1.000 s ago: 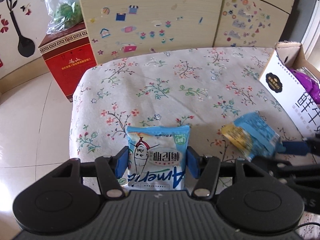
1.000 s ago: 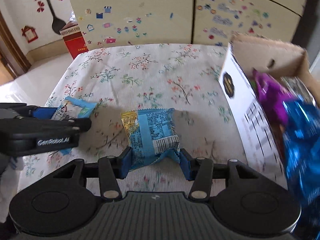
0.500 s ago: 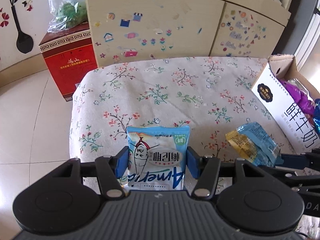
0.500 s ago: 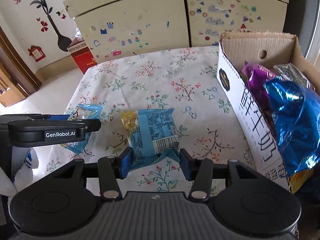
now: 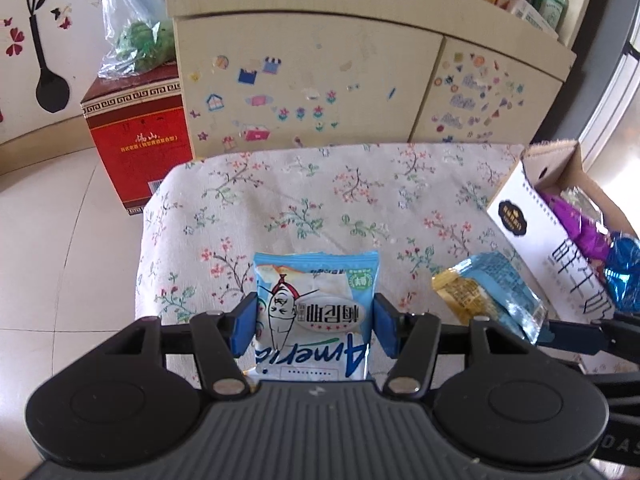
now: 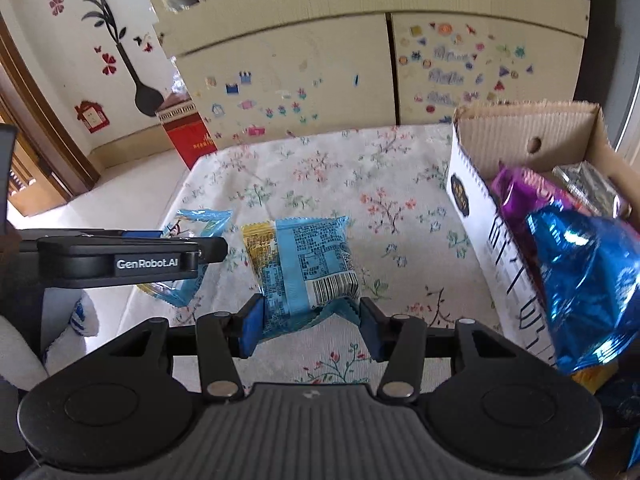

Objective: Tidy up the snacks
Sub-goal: 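Lift the Amerio and light-blue bags with both tools and carry them over the box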

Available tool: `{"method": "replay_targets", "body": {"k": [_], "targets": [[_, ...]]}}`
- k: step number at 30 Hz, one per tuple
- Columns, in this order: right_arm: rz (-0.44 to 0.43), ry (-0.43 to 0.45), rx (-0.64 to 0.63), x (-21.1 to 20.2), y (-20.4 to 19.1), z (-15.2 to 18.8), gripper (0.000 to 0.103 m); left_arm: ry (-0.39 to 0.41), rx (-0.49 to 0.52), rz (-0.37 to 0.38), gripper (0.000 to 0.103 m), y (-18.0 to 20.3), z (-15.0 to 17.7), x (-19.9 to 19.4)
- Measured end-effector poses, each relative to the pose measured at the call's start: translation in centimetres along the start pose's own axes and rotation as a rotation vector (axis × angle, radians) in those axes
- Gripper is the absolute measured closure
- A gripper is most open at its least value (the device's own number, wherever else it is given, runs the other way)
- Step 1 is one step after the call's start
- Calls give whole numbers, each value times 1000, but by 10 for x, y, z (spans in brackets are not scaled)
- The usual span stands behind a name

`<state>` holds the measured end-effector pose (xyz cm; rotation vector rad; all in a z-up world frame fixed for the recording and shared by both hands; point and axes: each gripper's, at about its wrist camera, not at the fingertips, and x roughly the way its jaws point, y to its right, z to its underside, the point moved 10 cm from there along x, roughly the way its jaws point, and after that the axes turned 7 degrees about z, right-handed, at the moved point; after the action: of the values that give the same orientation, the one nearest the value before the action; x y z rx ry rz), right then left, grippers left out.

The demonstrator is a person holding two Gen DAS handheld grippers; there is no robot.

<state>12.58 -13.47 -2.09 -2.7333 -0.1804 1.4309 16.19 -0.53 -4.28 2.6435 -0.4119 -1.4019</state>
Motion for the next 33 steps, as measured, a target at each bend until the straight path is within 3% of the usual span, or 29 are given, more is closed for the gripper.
{"method": "replay_targets", "body": {"k": [10, 18, 24, 33], "targets": [[28, 144, 42, -48, 28, -36, 47, 81, -56, 25, 45, 19, -42, -11], [77, 242, 119, -87, 70, -55, 46, 138, -39, 78, 45, 65, -66, -14], [121, 261, 160, -106, 101, -50, 46, 157, 54, 105, 45, 108, -69, -10], [176, 271, 216, -124, 138, -41, 46, 167, 87, 182, 45, 156, -76, -4]]}}
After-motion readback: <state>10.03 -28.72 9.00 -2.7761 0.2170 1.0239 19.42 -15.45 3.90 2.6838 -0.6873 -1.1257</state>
